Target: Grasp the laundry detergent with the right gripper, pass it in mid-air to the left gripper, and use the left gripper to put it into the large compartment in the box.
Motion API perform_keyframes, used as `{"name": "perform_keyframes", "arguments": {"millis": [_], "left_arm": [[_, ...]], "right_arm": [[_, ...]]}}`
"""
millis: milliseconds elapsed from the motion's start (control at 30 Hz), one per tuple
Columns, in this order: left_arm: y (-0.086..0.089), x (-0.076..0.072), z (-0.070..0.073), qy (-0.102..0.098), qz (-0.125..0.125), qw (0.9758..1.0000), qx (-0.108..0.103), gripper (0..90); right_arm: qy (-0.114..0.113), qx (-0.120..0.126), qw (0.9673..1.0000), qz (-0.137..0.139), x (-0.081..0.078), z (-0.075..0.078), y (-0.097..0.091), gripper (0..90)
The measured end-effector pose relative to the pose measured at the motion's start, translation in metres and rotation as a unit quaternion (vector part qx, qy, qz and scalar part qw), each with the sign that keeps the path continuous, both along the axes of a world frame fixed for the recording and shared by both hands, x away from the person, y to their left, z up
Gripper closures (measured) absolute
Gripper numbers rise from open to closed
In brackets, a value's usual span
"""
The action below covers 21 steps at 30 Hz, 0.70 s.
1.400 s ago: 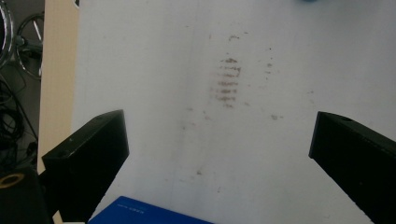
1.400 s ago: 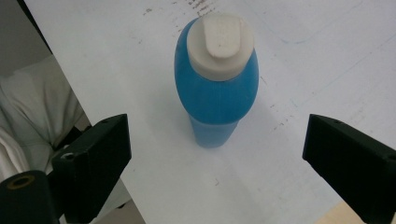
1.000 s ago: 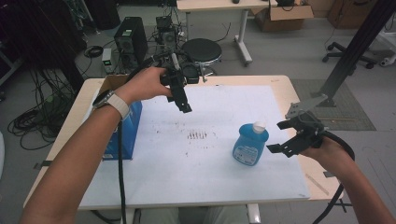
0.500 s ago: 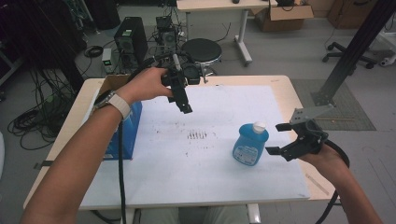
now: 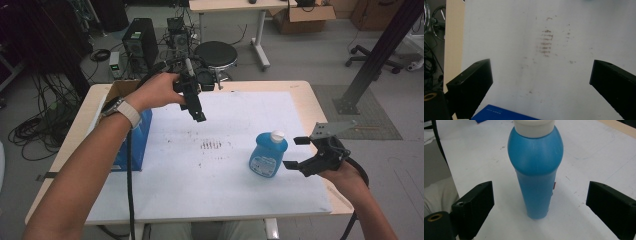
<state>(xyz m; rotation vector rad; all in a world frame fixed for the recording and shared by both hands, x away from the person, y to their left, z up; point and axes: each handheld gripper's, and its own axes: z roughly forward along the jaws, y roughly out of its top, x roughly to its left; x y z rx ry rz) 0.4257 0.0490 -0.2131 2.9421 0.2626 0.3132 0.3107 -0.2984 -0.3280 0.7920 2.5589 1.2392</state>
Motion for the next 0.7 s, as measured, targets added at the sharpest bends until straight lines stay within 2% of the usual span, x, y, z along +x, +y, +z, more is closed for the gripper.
{"name": "perform_keyframes", "arguments": {"millis": [467, 700], "left_arm": [[0.000, 0.000, -0.002, 0.001, 0.002, 1.0000, 0.001, 5.2], [0.000, 0.000, -0.003, 0.002, 0.002, 1.0000, 0.001, 5.2]], "right_arm": [[0.002, 0.010, 0.9999, -0.007, -0.002, -0.018, -0.006, 7.6], [0.001, 0.023, 0.9997, -0.007, -0.004, -0.026, -0.009, 7.7]]}}
